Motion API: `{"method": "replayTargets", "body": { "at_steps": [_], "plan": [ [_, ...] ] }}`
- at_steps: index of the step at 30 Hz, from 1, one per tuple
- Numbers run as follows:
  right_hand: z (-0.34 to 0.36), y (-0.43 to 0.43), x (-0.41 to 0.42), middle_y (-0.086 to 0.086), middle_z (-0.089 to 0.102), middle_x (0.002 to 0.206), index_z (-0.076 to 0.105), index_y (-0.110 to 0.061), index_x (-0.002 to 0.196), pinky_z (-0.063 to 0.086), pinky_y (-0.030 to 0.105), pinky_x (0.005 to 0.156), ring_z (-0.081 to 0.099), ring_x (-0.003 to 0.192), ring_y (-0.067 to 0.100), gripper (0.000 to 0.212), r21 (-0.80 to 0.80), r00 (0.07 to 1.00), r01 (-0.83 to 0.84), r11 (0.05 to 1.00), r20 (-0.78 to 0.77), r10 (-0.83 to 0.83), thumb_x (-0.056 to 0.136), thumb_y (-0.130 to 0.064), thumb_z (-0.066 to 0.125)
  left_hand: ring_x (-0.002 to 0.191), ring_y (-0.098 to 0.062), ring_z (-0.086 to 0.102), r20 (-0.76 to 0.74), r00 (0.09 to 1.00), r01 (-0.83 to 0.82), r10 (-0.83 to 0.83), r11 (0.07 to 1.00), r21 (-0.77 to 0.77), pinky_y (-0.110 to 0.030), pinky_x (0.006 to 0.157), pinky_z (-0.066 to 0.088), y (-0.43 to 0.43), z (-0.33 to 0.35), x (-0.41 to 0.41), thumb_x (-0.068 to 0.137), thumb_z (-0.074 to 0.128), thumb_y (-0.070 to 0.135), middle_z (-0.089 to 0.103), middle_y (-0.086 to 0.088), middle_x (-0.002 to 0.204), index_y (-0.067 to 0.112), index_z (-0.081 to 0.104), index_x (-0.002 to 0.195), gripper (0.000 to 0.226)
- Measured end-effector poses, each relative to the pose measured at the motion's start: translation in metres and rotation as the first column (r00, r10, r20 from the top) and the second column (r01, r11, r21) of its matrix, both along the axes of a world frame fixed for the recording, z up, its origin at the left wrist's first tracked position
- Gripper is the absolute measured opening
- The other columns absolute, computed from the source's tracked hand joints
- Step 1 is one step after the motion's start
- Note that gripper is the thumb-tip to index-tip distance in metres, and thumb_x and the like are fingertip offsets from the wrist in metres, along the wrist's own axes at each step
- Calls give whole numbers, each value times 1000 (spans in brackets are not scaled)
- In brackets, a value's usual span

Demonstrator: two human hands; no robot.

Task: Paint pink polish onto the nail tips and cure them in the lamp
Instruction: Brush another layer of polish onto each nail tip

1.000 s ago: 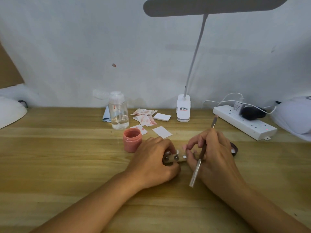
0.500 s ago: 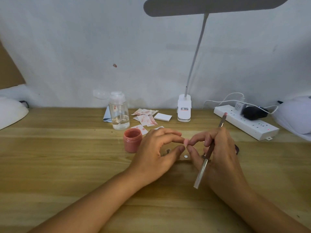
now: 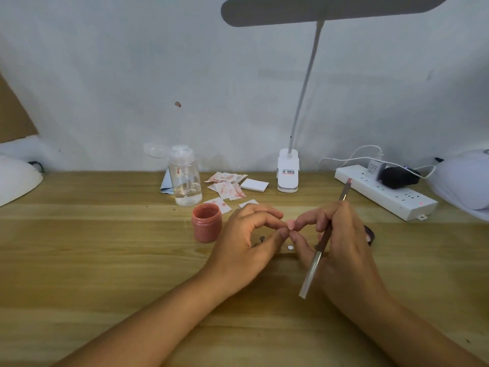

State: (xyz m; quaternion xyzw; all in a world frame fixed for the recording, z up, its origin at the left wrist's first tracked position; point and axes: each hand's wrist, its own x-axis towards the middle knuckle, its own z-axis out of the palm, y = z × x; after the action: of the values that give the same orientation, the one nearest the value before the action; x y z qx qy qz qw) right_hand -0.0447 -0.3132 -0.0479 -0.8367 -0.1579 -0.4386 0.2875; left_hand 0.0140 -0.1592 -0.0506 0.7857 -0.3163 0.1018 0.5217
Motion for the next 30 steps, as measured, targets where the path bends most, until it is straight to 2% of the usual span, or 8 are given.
{"method": "replayTargets", "body": {
  "at_steps": [4, 10, 12, 15, 17, 19, 23, 30],
  "plan": [
    [-1, 1, 1, -24, 51, 88, 41, -10, 83, 46, 45, 65, 56, 76, 19, 41, -20, 1000, 7, 1000, -7, -7, 70, -4, 80, 113, -2, 55, -9, 1000, 2, -2, 1000, -4, -29, 103, 40, 2, -1, 0, 87, 72, 23, 63, 14, 109, 27, 74, 87, 5],
    [-2, -1, 2, -26, 51, 87, 36, -18, 84, 45, 45, 67, 53, 74, 14, 49, -34, 1000, 15, 999, -18, -16, 69, -3, 79, 115, 0, 53, 36, 999, -3, 1, 998, 58, -25, 99, 41, 3, -3, 1, 89, 70, 18, 61, 15, 114, 26, 73, 91, 8],
    [-3, -2, 4, -26, 51, 86, 34, -21, 84, 47, 47, 66, 53, 73, 12, 47, -27, 999, 37, 999, -26, -38, 69, -7, 76, 116, 2, 52, 80, 997, -32, 23, 993, 113, -25, 97, 43, 3, -5, 2, 87, 68, 18, 60, 17, 116, 27, 70, 98, 15],
    [-5, -4, 7, -28, 50, 81, 31, -27, 82, 49, 50, 68, 52, 72, 8, 50, 25, 993, 95, 995, -76, -93, 66, -8, 75, 112, 3, 50, 117, 990, -112, 85, 962, 249, -23, 92, 46, 6, -7, 2, 78, 64, 36, 57, 20, 115, 33, 59, 113, 36],
    [-6, -5, 7, -27, 51, 81, 32, -27, 84, 49, 50, 68, 52, 72, 7, 54, -9, 992, 93, 996, -80, -93, 66, -5, 78, 111, 3, 49, 110, 988, -141, 109, 923, 357, -22, 90, 47, 8, -10, 2, 74, 61, 48, 54, 21, 117, 37, 49, 120, 49],
    [-6, -5, 6, -26, 52, 81, 33, -24, 85, 48, 49, 71, 53, 73, 9, 54, -45, 993, 76, 996, -84, -79, 66, -4, 80, 108, 2, 49, 106, 989, -143, 108, 896, 421, -21, 89, 47, 8, -12, 2, 73, 62, 49, 56, 21, 114, 38, 45, 121, 52],
    [-8, -5, 4, -21, 55, 81, 35, -22, 85, 40, 38, 82, 57, 81, 14, 52, -84, 988, 78, 993, -130, -89, 67, -3, 81, 94, 3, 53, 117, 989, -130, 91, 916, 381, -22, 80, 47, 8, -14, 3, 78, 67, 36, 60, 22, 95, 37, 50, 112, 38],
    [-6, -4, 3, -16, 55, 83, 34, -28, 85, 41, 38, 85, 55, 84, 13, 50, -105, 973, 49, 993, -220, -72, 70, -5, 76, 90, 2, 56, 138, 988, -117, 73, 930, 348, -23, 75, 50, 9, -11, 0, 73, 66, 37, 60, 22, 92, 40, 52, 107, 37]
  ]
}}
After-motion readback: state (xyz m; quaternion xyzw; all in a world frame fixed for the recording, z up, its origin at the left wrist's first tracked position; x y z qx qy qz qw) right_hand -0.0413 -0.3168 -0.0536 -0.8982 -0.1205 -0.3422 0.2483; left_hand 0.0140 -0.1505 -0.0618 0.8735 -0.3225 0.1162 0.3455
